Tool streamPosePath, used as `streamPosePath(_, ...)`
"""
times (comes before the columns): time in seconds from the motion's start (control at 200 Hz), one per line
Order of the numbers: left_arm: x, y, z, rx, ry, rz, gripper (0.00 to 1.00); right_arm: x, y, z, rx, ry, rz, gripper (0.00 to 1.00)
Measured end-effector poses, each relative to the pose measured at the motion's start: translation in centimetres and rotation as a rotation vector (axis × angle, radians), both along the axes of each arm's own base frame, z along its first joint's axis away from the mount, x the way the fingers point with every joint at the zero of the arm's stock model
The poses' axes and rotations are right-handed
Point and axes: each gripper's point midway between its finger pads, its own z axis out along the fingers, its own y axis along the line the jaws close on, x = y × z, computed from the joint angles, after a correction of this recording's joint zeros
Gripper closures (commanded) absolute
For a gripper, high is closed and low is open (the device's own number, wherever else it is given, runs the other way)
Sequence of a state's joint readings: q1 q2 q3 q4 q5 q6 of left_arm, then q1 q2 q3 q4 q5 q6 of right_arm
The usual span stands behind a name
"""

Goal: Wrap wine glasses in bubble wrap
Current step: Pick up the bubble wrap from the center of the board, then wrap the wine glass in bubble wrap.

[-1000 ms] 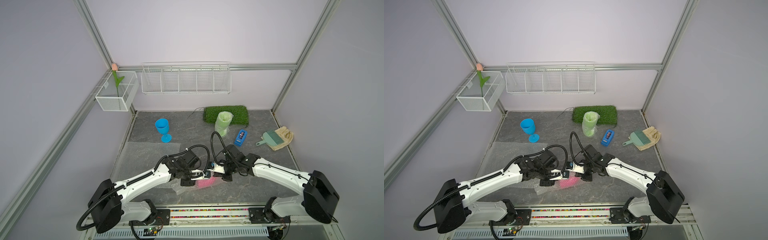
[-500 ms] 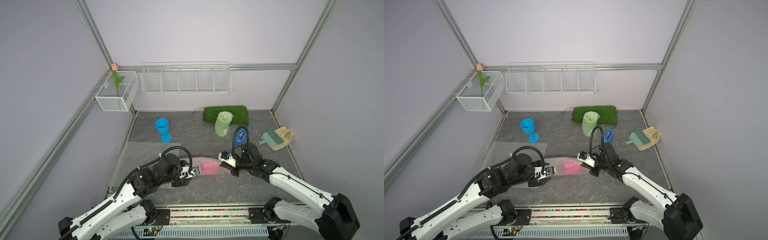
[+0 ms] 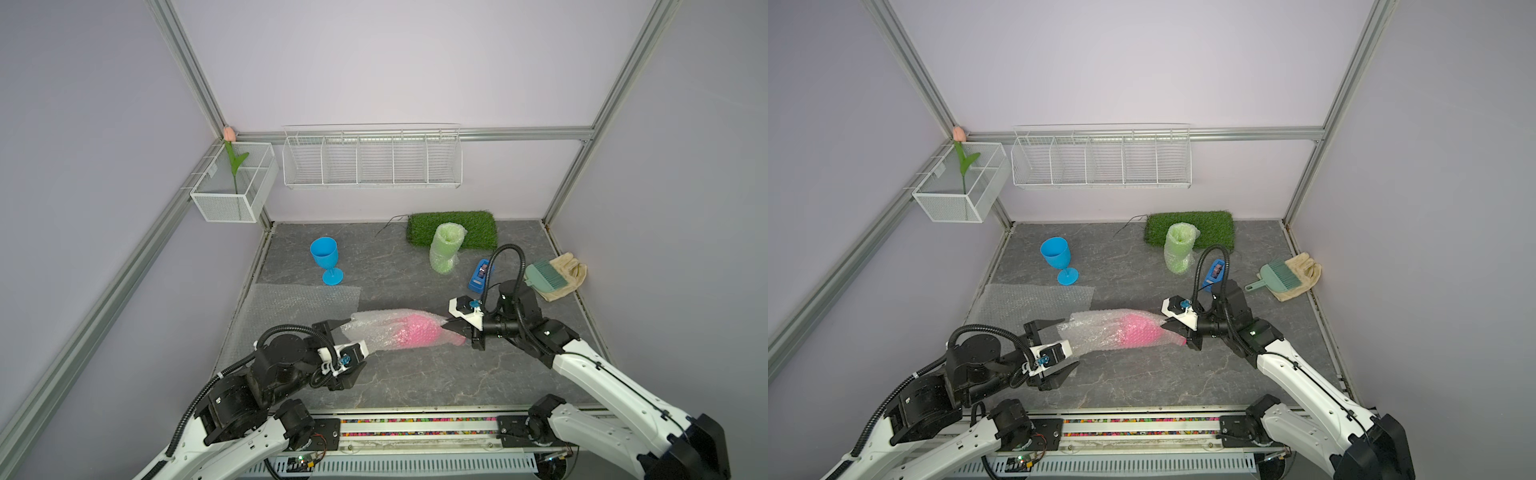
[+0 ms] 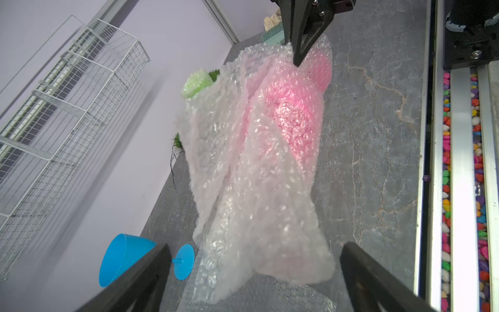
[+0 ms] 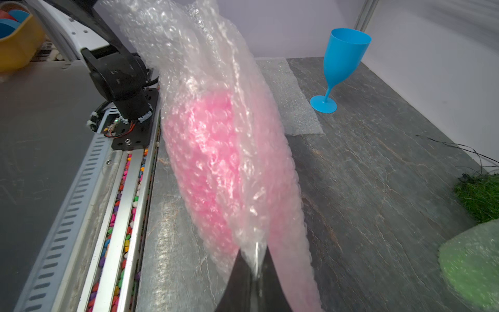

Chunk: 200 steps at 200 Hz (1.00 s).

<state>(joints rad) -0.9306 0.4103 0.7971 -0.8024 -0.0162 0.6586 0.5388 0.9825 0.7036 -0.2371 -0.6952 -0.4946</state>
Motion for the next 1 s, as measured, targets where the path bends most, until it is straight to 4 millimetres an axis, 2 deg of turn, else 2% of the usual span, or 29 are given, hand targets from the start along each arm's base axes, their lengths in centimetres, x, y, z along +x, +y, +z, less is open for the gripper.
streamPosePath(0.125,-0.4,0.4,0.6,-0.023,-0.015,-0.003,0.01,-1.2,0.2,0.2,0.019,0.027,0.061,0.93)
streamPosePath(0.28,-1.1,0.3,0.3,-0.022,0.018,-0.034,0.01,-2.5,0.3,0.7,0.03,0.05,0.124,0.93)
streamPosePath(0.425,-2.1,-0.2,0.4,-0.029,0.061,-0.084,0.05,-3.3,0.4,1.6,0.051,0.049,0.175,0.93)
streamPosePath(0.62,-2.7,-0.8,0.0,-0.015,0.114,-0.124,0.05,-4.5,0.3,1.8,0.057,0.075,0.224,0.93)
streamPosePath(0.69,-2.8,-0.9,-0.2,-0.009,0.125,-0.132,0.09,-4.8,0.3,2.0,0.059,0.082,0.238,0.93)
streamPosePath(0.76,-3.0,-1.0,-0.3,-0.007,0.136,-0.139,0.14,-4.9,0.2,2.1,0.058,0.082,0.244,0.93)
streamPosePath(0.885,-3.1,-1.2,-0.1,-0.008,0.138,-0.15,0.43,-5.0,0.2,1.9,0.052,0.086,0.248,0.93)
streamPosePath(1.0,-3.3,-1.2,0.1,-0.012,0.147,-0.159,0.62,-5.1,0.3,1.6,0.044,0.1,0.253,0.93)
